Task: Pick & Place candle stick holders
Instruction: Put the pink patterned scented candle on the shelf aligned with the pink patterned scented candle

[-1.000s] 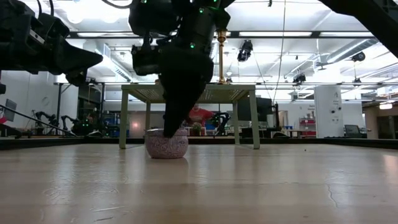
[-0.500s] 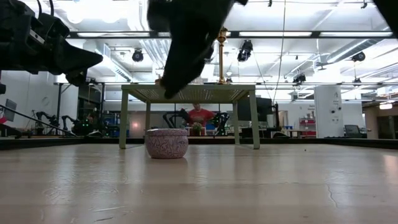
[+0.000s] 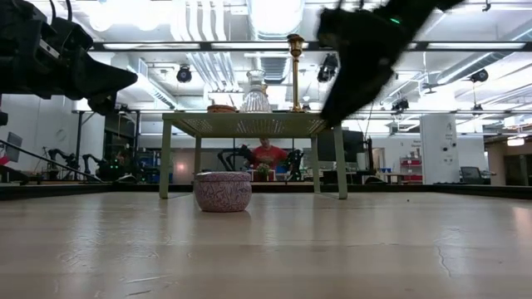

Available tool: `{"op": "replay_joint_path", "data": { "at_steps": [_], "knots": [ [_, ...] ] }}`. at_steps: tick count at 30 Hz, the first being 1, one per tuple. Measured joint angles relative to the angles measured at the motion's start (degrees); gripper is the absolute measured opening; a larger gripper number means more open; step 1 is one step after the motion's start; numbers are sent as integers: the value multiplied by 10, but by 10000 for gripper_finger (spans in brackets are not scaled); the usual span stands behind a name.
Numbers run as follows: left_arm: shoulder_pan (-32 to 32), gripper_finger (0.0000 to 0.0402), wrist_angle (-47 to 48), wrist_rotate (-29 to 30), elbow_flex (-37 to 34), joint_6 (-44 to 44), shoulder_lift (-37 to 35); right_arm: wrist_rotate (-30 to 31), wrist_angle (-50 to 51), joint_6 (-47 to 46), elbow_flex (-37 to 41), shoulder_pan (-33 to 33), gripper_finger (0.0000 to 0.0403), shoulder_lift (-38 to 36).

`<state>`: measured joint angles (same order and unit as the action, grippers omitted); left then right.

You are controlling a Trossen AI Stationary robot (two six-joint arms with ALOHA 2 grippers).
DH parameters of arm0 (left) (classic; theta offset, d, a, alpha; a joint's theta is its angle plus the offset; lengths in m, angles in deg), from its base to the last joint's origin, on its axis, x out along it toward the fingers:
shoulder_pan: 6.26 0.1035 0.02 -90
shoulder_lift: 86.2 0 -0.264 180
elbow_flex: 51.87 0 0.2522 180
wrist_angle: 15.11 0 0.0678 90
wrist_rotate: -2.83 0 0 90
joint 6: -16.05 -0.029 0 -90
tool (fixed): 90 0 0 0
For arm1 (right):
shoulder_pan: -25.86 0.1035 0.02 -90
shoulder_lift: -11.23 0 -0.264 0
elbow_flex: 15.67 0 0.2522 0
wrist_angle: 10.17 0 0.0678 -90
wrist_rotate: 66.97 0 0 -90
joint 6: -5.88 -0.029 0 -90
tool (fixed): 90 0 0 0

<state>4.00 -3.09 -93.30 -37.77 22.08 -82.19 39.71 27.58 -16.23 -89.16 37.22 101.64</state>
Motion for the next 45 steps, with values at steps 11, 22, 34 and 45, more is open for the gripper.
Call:
{"op": "replay_joint_path", "data": {
  "at_steps": [11, 22, 34, 45],
  "knots": [
    [0, 14, 0, 0, 0, 0, 0, -22, -180, -161, 213, 27, 364, -53],
    [0, 14, 0, 0, 0, 0, 0, -11, -264, -48, 254, 28, 101, -82],
    [0, 14, 0, 0, 0, 0, 0, 16, -416, 69, 384, 54, 9, -245],
    [0, 14, 0, 0, 0, 0, 0, 17, -485, 87, 535, 54, 8, -449]
  ]
}}
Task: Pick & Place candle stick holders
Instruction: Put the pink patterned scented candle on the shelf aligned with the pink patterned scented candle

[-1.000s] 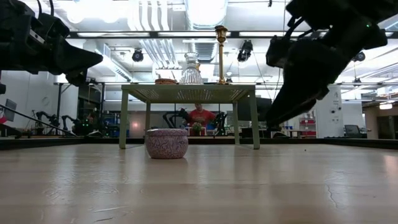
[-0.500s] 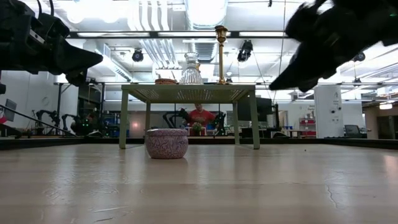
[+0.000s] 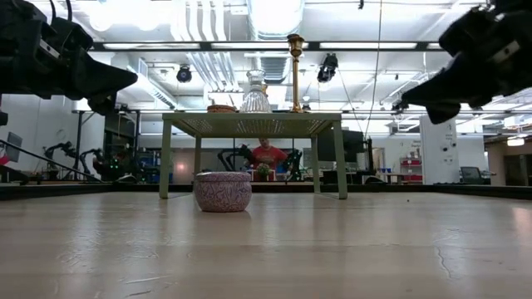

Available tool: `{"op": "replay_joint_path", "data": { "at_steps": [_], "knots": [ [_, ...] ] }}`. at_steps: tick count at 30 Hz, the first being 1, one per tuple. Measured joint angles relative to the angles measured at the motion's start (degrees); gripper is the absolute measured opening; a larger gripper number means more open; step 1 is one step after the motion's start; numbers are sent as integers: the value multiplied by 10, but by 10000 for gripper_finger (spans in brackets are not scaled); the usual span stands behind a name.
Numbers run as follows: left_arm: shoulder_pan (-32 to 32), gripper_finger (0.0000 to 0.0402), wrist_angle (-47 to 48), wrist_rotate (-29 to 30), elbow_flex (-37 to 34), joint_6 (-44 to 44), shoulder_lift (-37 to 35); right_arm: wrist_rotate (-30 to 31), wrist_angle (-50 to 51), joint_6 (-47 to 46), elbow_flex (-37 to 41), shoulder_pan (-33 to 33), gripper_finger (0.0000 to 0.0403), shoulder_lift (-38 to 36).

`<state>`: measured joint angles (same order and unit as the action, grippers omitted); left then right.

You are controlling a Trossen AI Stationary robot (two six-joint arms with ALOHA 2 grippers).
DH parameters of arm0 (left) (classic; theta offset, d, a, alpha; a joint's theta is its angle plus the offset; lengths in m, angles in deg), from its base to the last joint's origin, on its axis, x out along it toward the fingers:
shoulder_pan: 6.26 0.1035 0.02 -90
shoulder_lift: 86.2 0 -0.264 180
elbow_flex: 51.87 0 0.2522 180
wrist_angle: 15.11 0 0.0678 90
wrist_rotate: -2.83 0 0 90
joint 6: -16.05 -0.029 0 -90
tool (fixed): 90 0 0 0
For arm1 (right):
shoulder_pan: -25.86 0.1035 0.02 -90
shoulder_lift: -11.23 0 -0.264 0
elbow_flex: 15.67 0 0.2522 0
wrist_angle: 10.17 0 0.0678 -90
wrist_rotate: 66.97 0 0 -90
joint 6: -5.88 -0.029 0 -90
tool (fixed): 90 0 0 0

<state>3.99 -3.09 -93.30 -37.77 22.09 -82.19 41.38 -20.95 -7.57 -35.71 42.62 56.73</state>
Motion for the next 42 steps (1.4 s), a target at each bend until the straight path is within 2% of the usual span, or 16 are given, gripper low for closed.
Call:
{"op": "replay_joint_path", "data": {
  "at_steps": [6, 10, 17, 42],
  "knots": [
    [0, 14, 0, 0, 0, 0, 0, 0, -13, 18, 54, 0, 8, -78],
    [0, 14, 0, 0, 0, 0, 0, 1, 31, 28, 58, 0, 8, -108],
    [0, 14, 0, 0, 0, 0, 0, 26, 41, 34, 58, 0, 8, -109],
    [0, 14, 0, 0, 0, 0, 0, 26, 65, 34, 58, 0, 8, -108]
  ]
}}
